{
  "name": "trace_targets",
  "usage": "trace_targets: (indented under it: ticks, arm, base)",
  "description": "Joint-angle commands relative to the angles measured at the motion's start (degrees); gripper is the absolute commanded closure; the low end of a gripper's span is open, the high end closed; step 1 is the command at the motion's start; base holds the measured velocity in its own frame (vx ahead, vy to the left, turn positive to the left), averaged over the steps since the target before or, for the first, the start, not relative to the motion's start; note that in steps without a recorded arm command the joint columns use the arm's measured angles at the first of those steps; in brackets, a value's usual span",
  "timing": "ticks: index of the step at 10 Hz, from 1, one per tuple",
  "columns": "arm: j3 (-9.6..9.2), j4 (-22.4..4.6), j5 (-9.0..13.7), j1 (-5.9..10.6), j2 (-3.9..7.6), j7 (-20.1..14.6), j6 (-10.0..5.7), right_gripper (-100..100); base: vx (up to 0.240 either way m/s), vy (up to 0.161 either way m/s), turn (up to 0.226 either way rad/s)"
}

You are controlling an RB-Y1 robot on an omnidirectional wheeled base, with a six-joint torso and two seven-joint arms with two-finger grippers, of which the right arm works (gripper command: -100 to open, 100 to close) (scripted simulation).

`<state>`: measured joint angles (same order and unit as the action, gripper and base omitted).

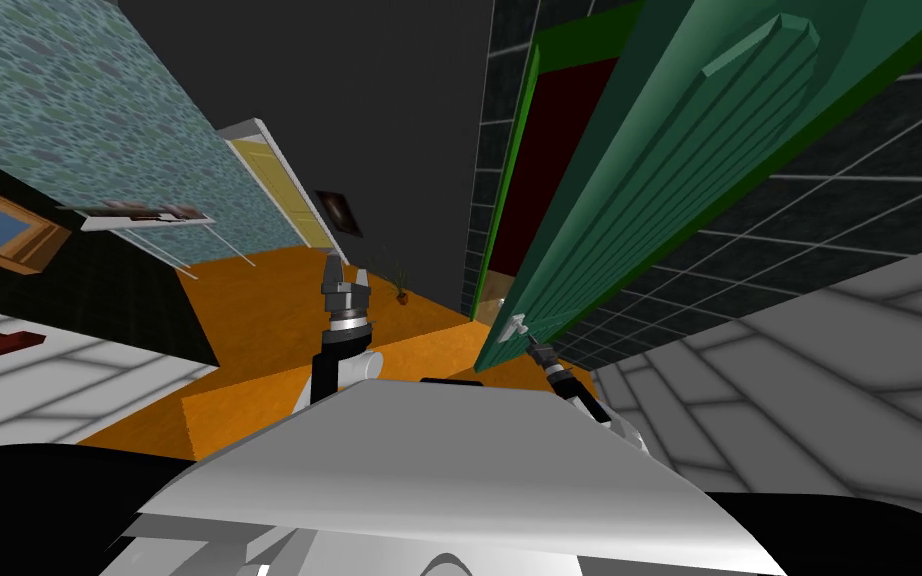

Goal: Pull the door open

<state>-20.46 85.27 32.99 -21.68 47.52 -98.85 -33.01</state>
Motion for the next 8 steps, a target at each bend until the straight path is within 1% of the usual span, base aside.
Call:
trace_targets:
  ticks: [1,2,3,4,6,8]
  arm:
    - [0.00,0.00,0.00,0.00,0.00,0.00,0.00,100]
    - [0.00,0.00,0.00,0.00,0.00,0.00,0.00,100]
    - [-0.85,-0.09,-0.90,0.35,-0.43,0.10,-1.65,-100]
    - [-1.10,-0.12,-1.16,0.46,-0.56,0.14,-2.12,-100]
    - [-2.16,-0.23,-2.28,0.91,-1.10,0.27,-4.17,-100]
    - [-3.07,-0.33,-3.25,1.30,-1.56,0.38,-5.94,-100]
  base:
    - [-0.013,0.000,-0.002]
    - [0.000,0.000,0.000]
    - [-0.128,-0.062,0.149]
    - [-0.219,-0.101,0.140]
    - [-0.211,-0.131,0.108]
    - [-0.181,-0.167,0.129]
